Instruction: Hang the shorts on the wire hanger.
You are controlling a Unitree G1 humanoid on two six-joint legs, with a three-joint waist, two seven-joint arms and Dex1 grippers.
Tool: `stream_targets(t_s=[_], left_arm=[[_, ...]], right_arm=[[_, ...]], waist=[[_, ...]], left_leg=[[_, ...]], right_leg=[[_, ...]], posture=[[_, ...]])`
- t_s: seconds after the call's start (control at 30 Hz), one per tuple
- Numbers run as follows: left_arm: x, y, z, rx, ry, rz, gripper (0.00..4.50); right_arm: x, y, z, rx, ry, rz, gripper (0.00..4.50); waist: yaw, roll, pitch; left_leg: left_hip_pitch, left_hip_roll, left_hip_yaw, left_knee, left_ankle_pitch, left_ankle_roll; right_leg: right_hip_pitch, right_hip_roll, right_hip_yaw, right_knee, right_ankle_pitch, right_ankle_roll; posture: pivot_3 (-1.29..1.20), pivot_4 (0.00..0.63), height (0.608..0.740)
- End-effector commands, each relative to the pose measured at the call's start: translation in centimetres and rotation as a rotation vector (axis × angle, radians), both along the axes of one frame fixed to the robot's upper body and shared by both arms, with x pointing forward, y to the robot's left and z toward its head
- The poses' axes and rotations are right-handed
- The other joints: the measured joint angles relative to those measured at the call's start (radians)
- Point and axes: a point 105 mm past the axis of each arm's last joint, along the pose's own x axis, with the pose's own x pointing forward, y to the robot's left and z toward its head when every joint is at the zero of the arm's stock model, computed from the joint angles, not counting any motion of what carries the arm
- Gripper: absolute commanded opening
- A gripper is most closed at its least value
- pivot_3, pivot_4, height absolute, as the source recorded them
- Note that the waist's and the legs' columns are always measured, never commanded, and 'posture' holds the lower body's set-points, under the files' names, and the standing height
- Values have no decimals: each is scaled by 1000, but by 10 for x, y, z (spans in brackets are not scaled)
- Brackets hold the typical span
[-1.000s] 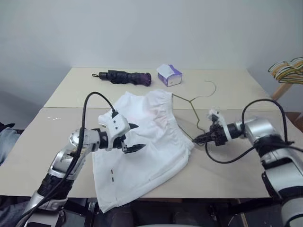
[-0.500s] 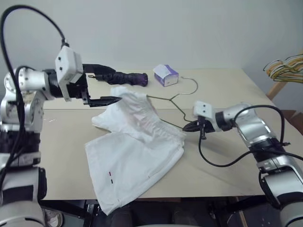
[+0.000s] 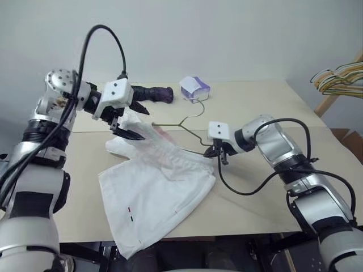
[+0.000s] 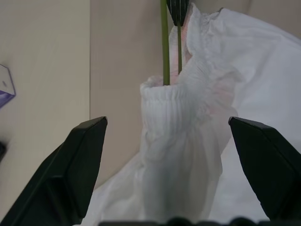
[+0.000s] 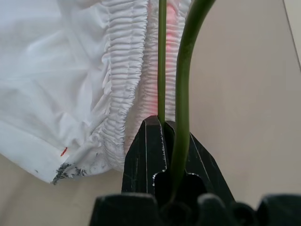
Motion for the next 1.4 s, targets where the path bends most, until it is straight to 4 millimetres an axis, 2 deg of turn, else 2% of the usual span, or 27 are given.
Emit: stream_targets(t_s=[0.03,0.07,0.43,0.7,0.77,0.8,0.83,0.9,1.13,1.23,1.4], left_arm=[[3,-4,8,-7,-3,-5,3809],[3,-3,5,2,4,-5,3602],[9,-6,-7,47,12,-11,19],[9,-2,-9,85,-37,-35,19],[11,-1,-9,94,-55,-25,0],[14,0,-8,91,-72,-1,0],[16,1,-7,89,-85,16,0],[17,4,-5,92,-102,27,0],[23,8,-1,79,-144,71,0],[28,5,6,39,-172,94,0],[28,2,14,21,-210,70,0]], right_arm=[[2,6,17,10,-46,22,0],[0,7,18,10,-46,28,0],[-2,8,22,10,-75,43,0],[4,13,31,84,-169,42,0],[3,10,31,70,-210,61,607],[3,6,33,69,-223,48,654],[3,2,35,69,-232,34,1054],[4,-8,42,88,-252,-6,1328],[3,-52,82,233,-259,-213,3670],[-4,-64,88,319,-163,-315,3670],[-23,-56,53,371,5,-392,3670]], waist=[[-1,0,0],[-1,0,0],[-15,0,0],[-28,0,0],[-28,0,0],[-27,0,0],[-26,0,0],[-24,0,0],[-23,0,0],[-26,0,0],[-27,-1,0]], left_leg=[[0,0,0,0,0,0],[0,0,0,0,0,0],[-4,0,0,2,0,0],[-4,0,0,2,0,0],[-4,0,0,2,0,0],[-4,0,0,2,0,0],[-4,0,0,2,0,0],[-4,0,0,2,0,0],[-5,0,-1,2,0,0],[-4,0,-1,2,0,0],[-5,0,-1,2,0,0]], right_leg=[[0,0,0,0,0,0],[0,0,0,1,0,0],[-4,0,0,3,-1,0],[-5,0,0,3,-1,0],[-5,0,0,4,-1,0],[-5,0,0,4,-1,0],[-5,0,0,4,-1,0],[-5,0,0,3,-1,0],[-5,0,0,3,-1,0],[-5,0,0,4,-1,0],[-5,0,0,3,-1,0]], posture=[[-31,0,740],[-36,0,740],[-49,0,740],[-48,0,740],[-43,0,740],[-41,0,740],[-41,0,740],[-44,0,740],[-58,0,740],[-67,0,740],[-72,0,740]])
